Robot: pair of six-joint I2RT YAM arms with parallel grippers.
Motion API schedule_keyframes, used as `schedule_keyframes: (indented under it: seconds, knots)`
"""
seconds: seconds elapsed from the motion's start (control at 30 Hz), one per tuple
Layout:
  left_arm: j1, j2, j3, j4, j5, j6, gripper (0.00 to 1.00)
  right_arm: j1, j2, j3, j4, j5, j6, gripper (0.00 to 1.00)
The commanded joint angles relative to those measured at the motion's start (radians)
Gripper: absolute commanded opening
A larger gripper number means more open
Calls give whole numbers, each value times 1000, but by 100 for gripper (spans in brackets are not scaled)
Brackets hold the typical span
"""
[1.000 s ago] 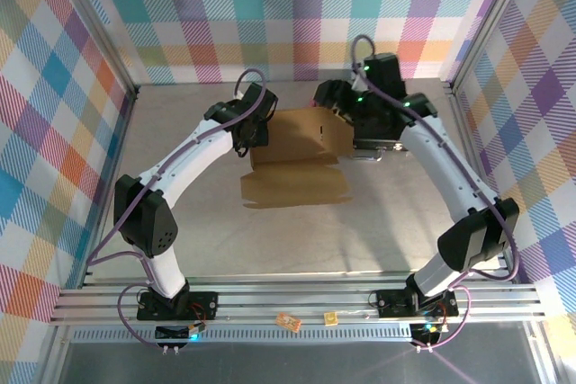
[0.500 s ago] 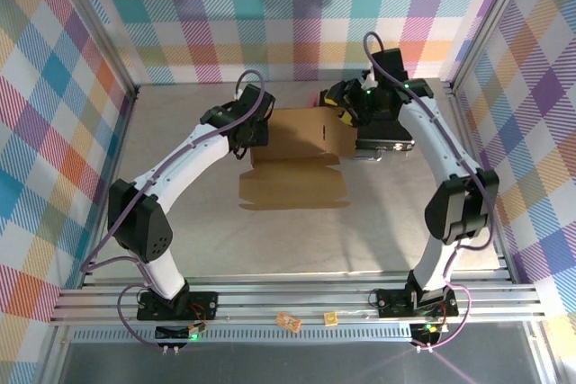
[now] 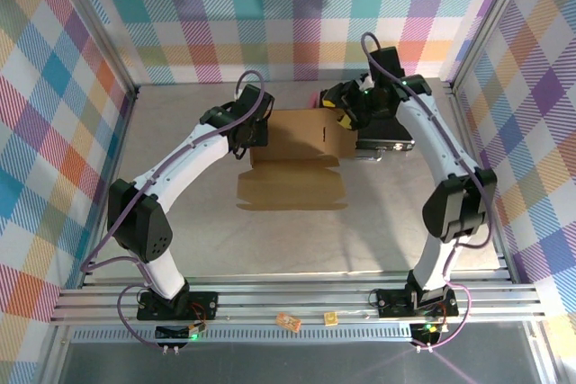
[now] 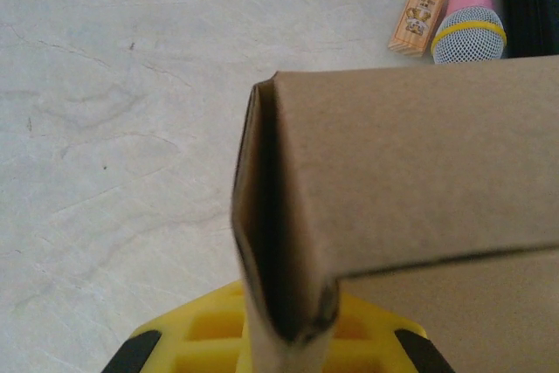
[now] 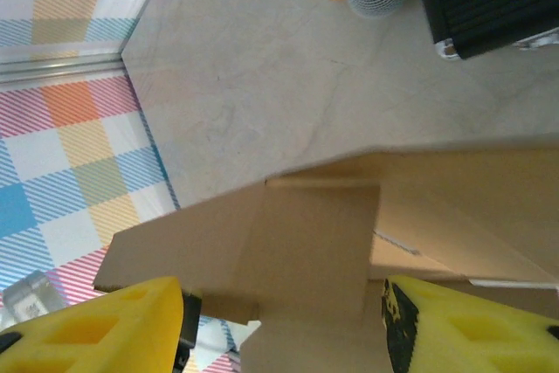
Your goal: Fold the paper box
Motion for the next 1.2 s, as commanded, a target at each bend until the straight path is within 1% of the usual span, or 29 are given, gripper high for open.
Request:
schedule_keyframes:
  seconds: [0.0,0.07,0.23,0.33,0.4,0.77,0.9,1.0,1.17]
  knots:
    - [6,-27,4,4,-9,23,0,-1,-112,-2,-79,121,-47,62]
    - [6,-36,-5,16,-2,29,0,-8,-95,7,-49,105,-45,62]
    - [6,-41,-10,23,-1,39,0,-4,27,114,-33,64,-14,58]
    - [6,-40,-5,18,-1,39,0,1,89,174,-57,30,5,57]
    - [6,-40,-7,20,-1,37,0,19,106,191,-72,34,8,57]
    - [5,-31,1,26,4,31,0,43,87,110,-20,-16,106,57]
    - [3,-30,2,30,8,30,0,47,77,64,19,-34,156,54]
    - [2,-32,2,30,7,30,0,48,69,40,46,-34,190,46]
    - [-3,-39,-5,34,4,28,0,47,63,20,85,-36,246,29]
